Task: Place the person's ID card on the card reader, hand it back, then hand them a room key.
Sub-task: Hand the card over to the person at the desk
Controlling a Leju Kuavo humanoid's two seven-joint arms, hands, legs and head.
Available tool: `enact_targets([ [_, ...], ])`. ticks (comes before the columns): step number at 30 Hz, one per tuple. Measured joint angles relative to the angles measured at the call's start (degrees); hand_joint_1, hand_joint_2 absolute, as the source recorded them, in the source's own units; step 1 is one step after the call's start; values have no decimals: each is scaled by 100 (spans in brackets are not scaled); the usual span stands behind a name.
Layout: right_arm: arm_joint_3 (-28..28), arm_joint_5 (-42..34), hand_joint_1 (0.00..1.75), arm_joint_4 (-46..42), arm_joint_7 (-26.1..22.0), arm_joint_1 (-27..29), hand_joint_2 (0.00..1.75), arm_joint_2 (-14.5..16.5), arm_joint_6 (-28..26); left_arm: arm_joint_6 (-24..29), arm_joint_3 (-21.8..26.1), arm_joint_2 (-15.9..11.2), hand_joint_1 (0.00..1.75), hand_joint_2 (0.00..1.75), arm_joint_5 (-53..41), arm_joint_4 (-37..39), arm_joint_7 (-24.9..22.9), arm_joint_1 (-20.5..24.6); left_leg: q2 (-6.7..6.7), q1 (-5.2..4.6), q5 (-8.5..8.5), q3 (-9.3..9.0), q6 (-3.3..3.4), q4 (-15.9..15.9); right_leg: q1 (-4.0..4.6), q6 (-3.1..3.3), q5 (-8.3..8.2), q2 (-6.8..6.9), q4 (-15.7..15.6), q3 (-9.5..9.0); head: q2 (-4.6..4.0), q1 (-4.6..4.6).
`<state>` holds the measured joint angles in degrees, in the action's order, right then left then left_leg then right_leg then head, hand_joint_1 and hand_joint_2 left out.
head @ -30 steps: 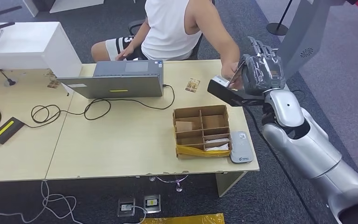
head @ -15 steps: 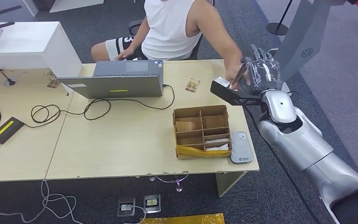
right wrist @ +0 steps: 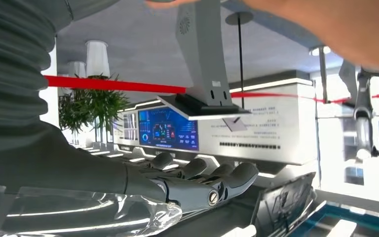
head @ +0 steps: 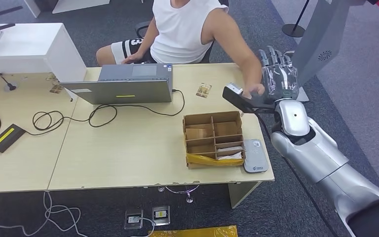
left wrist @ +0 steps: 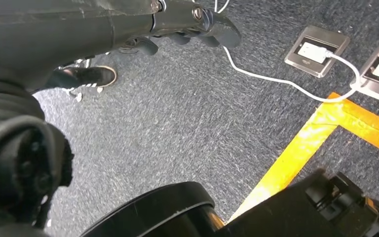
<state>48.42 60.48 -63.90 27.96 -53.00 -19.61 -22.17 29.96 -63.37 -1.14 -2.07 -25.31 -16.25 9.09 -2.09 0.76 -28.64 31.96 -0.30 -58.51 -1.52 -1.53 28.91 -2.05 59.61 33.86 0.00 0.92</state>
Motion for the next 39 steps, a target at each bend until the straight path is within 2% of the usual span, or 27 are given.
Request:
enact_targets([
  [4, -285, 676, 0, -454, 359, 451, 175, -190, -735, 323, 34, -2, 0, 0, 210, -34, 36, -91, -4, 0, -1, -10, 1, -3, 1, 0, 1, -1, -3, -4, 0, 0],
  [8, -1097, 1262, 0, -1349, 717, 1621, 175, -568, -1531, 737, 44, -8, 0, 0, 504, -63, 55, -252, -8, 2, -10, -13, 5, -2, 4, -1, 2, 6, -15, -17, 0, 1],
  [11, -1982, 1210, 0, -2000, 665, 2637, 175, -796, -1758, 943, 45, -21, 0, 0, 639, -92, 64, -390, -5, 2, -18, -6, 7, -1, 2, -2, 3, 3, -19, -17, 0, 0],
  [14, -2729, 1140, 0, -2528, 481, 3237, 175, -915, -1776, 970, 60, -36, 0, 0, 613, -120, 66, -447, 4, 1, -19, -8, 5, -1, 1, -2, 2, -6, -20, -15, 0, 0],
  [16, -3273, 1051, 0, -2801, 164, 3565, 175, -886, -1784, 973, 120, -38, 0, 0, 475, -143, 67, -475, 2, 2, -18, -12, 6, -1, 3, -2, 2, 2, -22, -20, 0, 1],
  [17, -3581, 927, 0, -2912, -129, 3723, 175, -831, -1787, 973, 170, -36, 0, 0, 381, -155, 67, -499, 0, 2, -18, -14, 6, -1, 3, -2, 2, 6, -22, -21, 0, 0],
  [19, -4296, 538, 0, -3063, -1005, 3977, 175, -625, -1788, 973, 300, -33, 0, 0, 184, -187, 67, -575, 0, 2, -18, -14, 6, 0, 4, -2, 2, 5, -22, -21, 0, -1],
  [23, -6400, -316, 0, -3073, -3061, 4250, 175, 258, -1790, 975, 639, -19, 0, 0, -89, -294, 58, -739, 0, 4, -17, -14, 5, 0, 7, -1, 4, 3, -23, -16, 0, 0],
  [26, -7659, -587, 0, -2864, -3862, 4314, 175, 780, -1793, 976, 772, 0, 0, 0, -78, -320, 50, -780, 8, 4, -20, -12, 3, 0, 7, 1, 5, -8, -22, -11, 0, 0],
  [33, -9561, -614, 0, -2021, -4379, 4360, 175, 1524, -1789, 975, 910, 35, 0, 0, 153, -321, 44, -772, 21, 3, -26, -14, 2, 0, 6, 1, 5, -24, -23, -7, 0, -1],
  [36, -10321, -150, 0, -1375, -4207, 4269, 175, 1702, -1784, 975, 963, 70, 0, 0, 254, -317, 45, -759, 25, 4, -27, -18, 2, 0, 8, 2, 7, -25, -24, -6, 0, 0],
  [39, -11214, 424, 0, -461, -3736, 4259, 175, 1834, -1782, 975, 1011, 102, 0, 0, 243, -309, 44, -746, 25, 5, -28, -18, 3, 1, 9, 1, 9, -23, -25, -8, 0, 3],
])
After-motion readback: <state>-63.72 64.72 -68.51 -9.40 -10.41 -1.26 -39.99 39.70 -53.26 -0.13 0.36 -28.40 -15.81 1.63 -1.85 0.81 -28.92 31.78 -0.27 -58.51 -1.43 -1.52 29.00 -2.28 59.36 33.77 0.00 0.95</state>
